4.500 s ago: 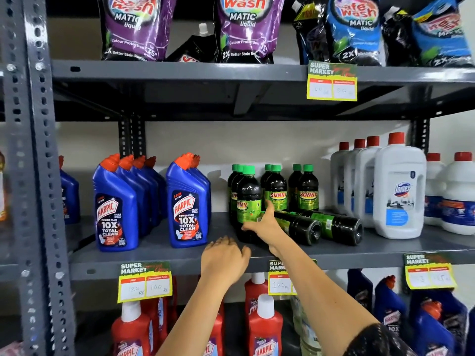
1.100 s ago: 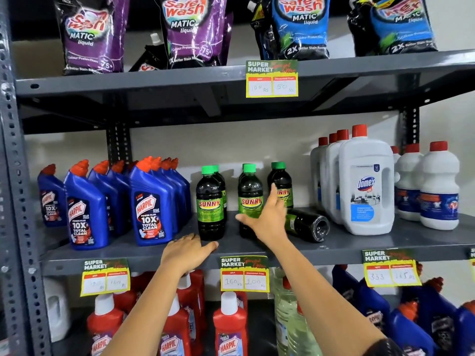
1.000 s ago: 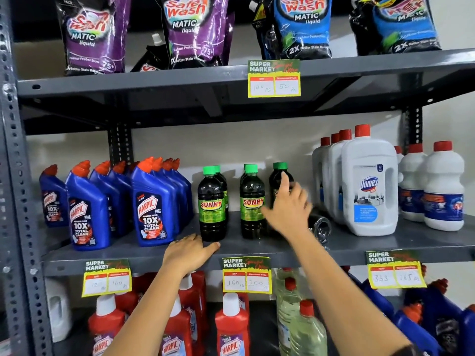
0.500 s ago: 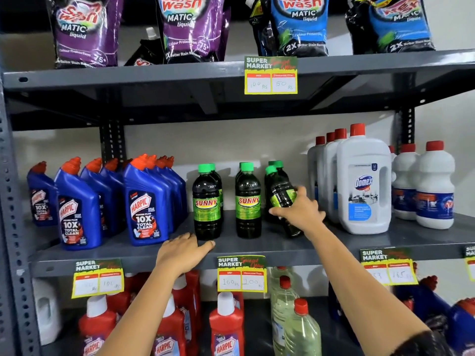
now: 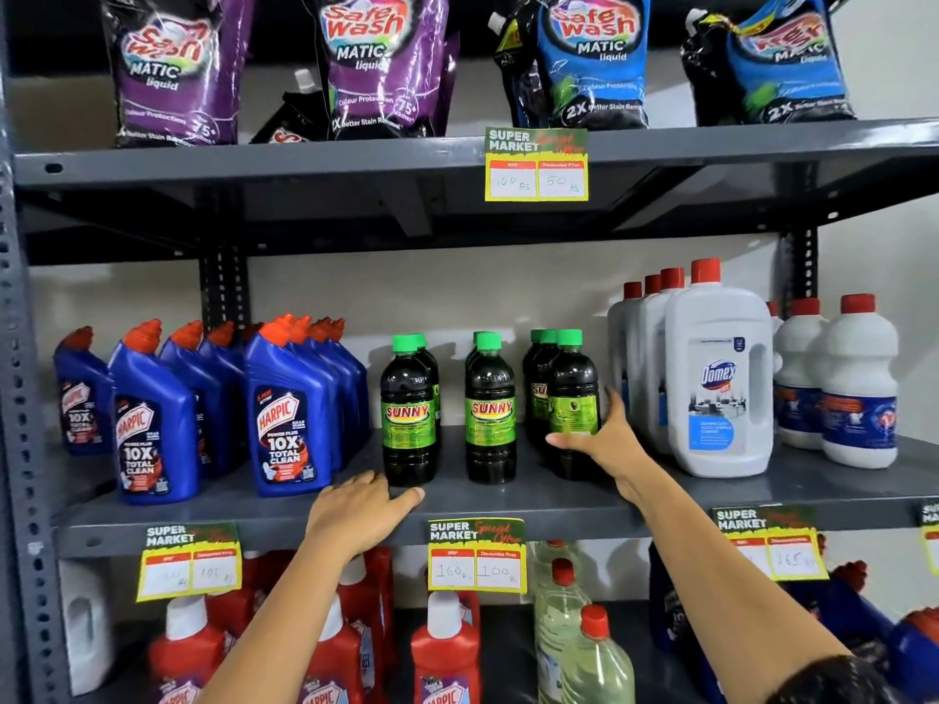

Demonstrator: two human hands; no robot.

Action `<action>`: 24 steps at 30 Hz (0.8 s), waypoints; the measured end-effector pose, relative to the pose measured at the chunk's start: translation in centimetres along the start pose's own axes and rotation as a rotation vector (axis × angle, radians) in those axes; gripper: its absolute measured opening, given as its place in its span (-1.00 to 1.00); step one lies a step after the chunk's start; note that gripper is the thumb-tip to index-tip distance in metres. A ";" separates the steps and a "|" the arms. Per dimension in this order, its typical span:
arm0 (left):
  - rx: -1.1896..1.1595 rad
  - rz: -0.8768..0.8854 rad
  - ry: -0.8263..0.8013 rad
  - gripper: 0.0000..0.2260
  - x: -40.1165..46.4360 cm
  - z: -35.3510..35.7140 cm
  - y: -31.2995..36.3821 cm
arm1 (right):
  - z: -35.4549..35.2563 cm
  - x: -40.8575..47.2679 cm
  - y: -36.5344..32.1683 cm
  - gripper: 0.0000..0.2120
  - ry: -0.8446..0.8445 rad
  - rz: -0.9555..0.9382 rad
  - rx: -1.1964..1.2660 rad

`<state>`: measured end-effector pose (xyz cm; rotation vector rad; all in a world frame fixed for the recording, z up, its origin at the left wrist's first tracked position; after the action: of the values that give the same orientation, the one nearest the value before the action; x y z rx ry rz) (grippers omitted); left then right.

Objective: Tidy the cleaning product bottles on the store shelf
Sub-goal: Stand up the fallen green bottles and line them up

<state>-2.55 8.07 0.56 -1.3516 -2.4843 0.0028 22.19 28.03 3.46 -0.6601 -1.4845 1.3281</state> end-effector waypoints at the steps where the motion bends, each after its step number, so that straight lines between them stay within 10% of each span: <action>1: 0.002 0.000 0.000 -0.30 0.0 0.0 0.0 | 0.1 -0.1 0.0 0.18 -0.019 0.009 0.033; 24: -0.023 -0.005 0.012 -0.35 -0.4 -0.5 0.1 | 1.0 -0.8 -0.2 0.42 -0.036 -0.003 -0.220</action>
<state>-2.15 7.76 0.88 -1.3508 -2.4855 -0.0352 21.60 26.92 3.50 -0.7770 -1.6754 1.1901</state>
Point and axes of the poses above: each hand's wrist, its own x-axis towards the middle knuckle, its own z-axis out of the palm, y = z × x, the point moved 9 cm from there along x, towards the middle knuckle, and after that the axes turned 13 degrees about x, right-handed, at the moved point
